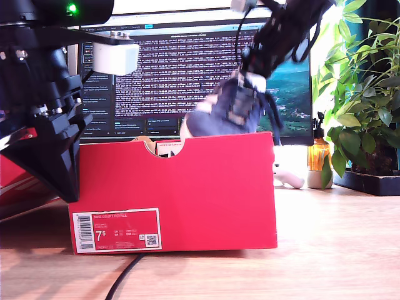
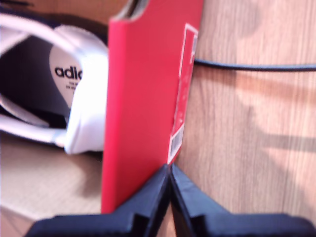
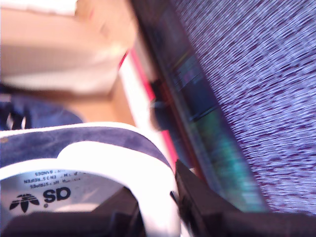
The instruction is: Pack the blue shoes by picking the first shoe and placing it inside the red shoebox, left side, then picking and rotating the second shoe and placing it in the shoebox
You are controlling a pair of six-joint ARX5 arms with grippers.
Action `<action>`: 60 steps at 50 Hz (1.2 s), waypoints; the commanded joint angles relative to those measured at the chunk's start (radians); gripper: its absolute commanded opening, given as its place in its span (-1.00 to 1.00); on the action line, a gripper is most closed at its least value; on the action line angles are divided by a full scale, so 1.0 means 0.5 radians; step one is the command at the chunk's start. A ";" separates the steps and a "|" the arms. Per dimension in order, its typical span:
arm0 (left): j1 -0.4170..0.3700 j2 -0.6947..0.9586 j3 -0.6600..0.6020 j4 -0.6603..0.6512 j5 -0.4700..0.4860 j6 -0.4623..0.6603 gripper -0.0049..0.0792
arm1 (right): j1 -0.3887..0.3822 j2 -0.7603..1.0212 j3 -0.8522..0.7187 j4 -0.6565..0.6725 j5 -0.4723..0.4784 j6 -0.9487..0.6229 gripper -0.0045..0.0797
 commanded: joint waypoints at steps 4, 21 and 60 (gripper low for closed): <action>-0.016 0.010 -0.008 0.018 -0.007 0.011 -0.93 | 0.040 0.096 0.044 0.002 -0.015 -0.010 -0.92; -0.016 0.010 -0.008 0.020 -0.028 0.053 -0.93 | 0.101 0.291 0.044 -0.135 -0.013 -0.164 -0.92; -0.016 0.010 -0.008 0.015 -0.009 -0.031 -0.93 | 0.380 0.259 0.372 -0.272 0.771 -0.179 0.14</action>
